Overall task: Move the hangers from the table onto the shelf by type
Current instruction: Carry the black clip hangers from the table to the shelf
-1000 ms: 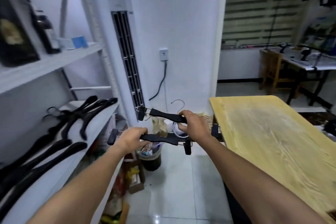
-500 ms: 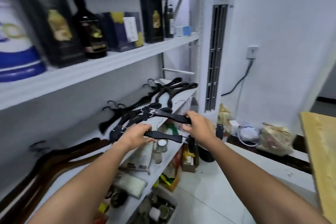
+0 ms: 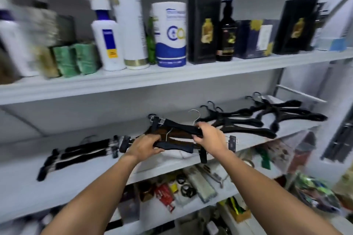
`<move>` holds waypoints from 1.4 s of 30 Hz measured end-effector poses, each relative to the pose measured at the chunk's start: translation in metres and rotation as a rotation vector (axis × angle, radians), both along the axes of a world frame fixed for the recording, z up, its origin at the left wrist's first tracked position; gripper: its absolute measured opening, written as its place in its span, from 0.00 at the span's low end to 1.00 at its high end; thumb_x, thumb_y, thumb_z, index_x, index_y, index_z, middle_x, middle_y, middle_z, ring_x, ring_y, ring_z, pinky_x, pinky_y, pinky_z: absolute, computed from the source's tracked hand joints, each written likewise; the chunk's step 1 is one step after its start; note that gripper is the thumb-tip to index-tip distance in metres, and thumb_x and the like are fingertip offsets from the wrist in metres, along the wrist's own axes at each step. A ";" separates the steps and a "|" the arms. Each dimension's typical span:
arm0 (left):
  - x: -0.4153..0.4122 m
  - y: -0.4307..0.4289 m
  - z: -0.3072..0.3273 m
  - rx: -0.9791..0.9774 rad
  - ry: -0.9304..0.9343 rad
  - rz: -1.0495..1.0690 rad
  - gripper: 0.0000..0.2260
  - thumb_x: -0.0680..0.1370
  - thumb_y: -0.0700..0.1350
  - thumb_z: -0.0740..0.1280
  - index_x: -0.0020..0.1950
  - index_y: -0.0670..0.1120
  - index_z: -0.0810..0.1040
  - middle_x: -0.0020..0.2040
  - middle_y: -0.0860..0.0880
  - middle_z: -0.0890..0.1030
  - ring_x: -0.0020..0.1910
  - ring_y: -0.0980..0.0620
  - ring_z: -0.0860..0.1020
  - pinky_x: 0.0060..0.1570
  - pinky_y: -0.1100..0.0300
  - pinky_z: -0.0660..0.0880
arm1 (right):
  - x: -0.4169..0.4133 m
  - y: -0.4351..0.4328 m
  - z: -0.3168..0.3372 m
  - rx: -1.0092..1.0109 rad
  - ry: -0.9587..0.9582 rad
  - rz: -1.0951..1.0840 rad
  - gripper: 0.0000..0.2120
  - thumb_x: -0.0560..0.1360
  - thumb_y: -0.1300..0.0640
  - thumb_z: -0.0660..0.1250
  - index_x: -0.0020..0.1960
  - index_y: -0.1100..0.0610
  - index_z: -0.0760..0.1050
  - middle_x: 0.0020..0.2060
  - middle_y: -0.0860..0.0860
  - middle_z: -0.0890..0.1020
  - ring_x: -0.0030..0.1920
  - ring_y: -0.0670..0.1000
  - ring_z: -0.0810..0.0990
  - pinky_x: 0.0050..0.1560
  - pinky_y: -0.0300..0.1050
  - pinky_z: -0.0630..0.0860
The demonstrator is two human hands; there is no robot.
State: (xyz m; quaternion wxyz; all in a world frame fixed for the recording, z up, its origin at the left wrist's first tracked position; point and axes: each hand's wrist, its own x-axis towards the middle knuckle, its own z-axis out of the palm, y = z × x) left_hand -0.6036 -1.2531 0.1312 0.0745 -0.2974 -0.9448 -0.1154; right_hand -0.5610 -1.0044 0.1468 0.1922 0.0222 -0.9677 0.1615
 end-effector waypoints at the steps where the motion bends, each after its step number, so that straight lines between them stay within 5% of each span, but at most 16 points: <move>1: 0.005 -0.016 -0.002 -0.002 0.002 0.046 0.13 0.75 0.55 0.68 0.50 0.47 0.75 0.51 0.49 0.80 0.50 0.48 0.77 0.47 0.55 0.70 | -0.003 -0.014 -0.001 -0.004 0.010 0.038 0.16 0.74 0.46 0.66 0.60 0.48 0.73 0.53 0.49 0.82 0.54 0.54 0.80 0.47 0.46 0.74; 19: 0.085 -0.205 -0.049 -0.079 -0.089 0.466 0.17 0.74 0.59 0.66 0.55 0.48 0.74 0.54 0.48 0.80 0.52 0.46 0.76 0.49 0.56 0.68 | -0.005 -0.188 -0.029 0.025 -0.074 0.271 0.17 0.78 0.47 0.63 0.64 0.52 0.71 0.57 0.48 0.78 0.51 0.52 0.80 0.39 0.44 0.73; 26: 0.066 -0.268 -0.053 -0.061 -0.117 0.470 0.16 0.75 0.56 0.67 0.54 0.47 0.74 0.54 0.48 0.80 0.52 0.46 0.76 0.46 0.57 0.67 | -0.031 -0.254 -0.036 -0.004 -0.054 0.238 0.16 0.77 0.47 0.65 0.61 0.52 0.73 0.55 0.49 0.80 0.49 0.52 0.82 0.40 0.45 0.76; 42: -0.003 -0.346 -0.078 0.008 -0.158 0.352 0.15 0.73 0.54 0.70 0.51 0.45 0.75 0.51 0.47 0.81 0.50 0.46 0.78 0.45 0.59 0.68 | -0.072 -0.323 -0.057 -0.045 -0.086 0.109 0.16 0.77 0.49 0.65 0.62 0.53 0.72 0.55 0.50 0.80 0.49 0.52 0.81 0.37 0.41 0.67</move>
